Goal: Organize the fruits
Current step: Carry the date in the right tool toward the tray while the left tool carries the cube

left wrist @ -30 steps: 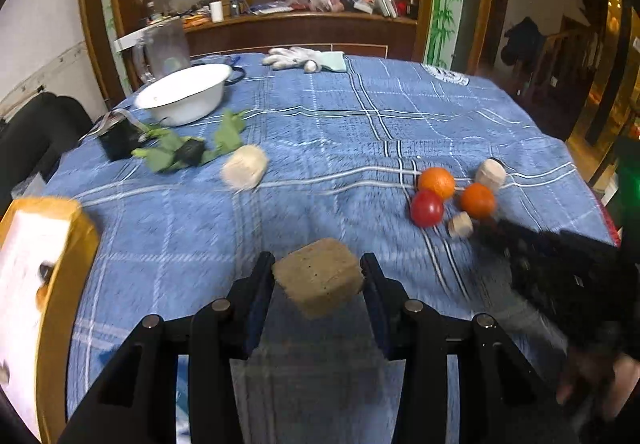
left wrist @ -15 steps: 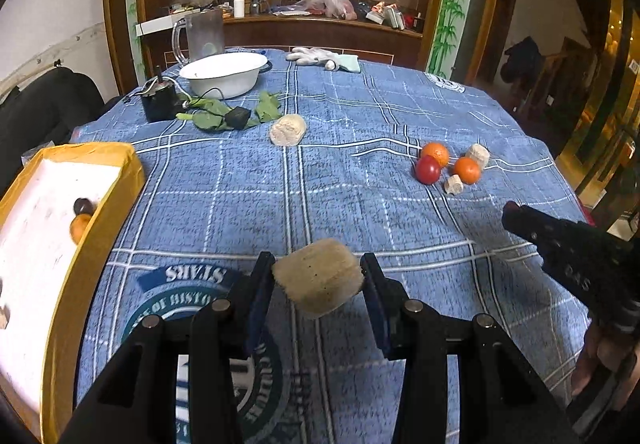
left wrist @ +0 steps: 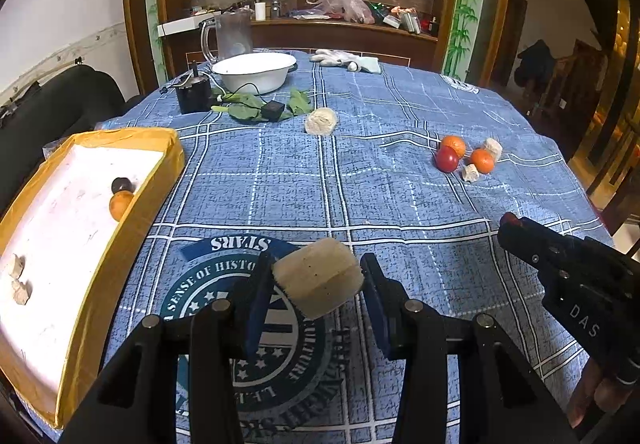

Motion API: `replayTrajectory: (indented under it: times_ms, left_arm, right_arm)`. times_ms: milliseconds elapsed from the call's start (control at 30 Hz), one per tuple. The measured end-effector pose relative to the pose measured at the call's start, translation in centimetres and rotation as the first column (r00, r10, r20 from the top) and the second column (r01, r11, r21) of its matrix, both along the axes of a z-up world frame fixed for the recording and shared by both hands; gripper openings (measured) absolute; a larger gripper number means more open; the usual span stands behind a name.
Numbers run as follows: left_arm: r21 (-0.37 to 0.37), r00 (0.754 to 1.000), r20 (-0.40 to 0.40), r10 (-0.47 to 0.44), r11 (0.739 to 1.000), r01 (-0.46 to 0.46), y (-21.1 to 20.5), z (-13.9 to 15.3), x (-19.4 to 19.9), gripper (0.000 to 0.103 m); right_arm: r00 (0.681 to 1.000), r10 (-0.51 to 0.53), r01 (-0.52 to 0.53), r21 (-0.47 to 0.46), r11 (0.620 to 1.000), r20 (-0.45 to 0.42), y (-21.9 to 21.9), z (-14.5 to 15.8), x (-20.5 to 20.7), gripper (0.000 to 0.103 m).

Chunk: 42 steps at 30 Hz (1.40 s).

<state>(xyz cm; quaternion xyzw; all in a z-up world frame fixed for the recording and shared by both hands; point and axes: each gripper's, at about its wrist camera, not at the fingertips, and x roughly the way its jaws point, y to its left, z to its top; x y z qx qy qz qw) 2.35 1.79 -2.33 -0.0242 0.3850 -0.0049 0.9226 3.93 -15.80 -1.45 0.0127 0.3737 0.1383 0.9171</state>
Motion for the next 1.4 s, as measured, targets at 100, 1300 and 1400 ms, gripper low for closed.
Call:
replayTrajectory:
  times_ms: [100, 1300, 1400]
  left_arm:
    - [-0.006, 1.000, 0.003, 0.008, 1.000, -0.008, 0.5, 0.0, -0.4, 0.043]
    - [0.019, 0.999, 0.001, 0.051, 0.999, -0.051, 1.6, 0.1, -1.6, 0.043]
    - [0.019, 0.998, 0.003, 0.063, 0.998, -0.063, 2.2, 0.3, -1.7, 0.043]
  right_arm:
    - [1.000, 0.000, 0.000, -0.013, 1.000, -0.003, 0.5, -0.1, -0.1, 0.021]
    - [1.000, 0.000, 0.000, -0.024, 1.000, -0.007, 1.3, -0.2, -0.8, 0.021]
    - [1.000, 0.006, -0.007, -0.026, 1.000, -0.006, 1.5, -0.1, -0.8, 0.021]
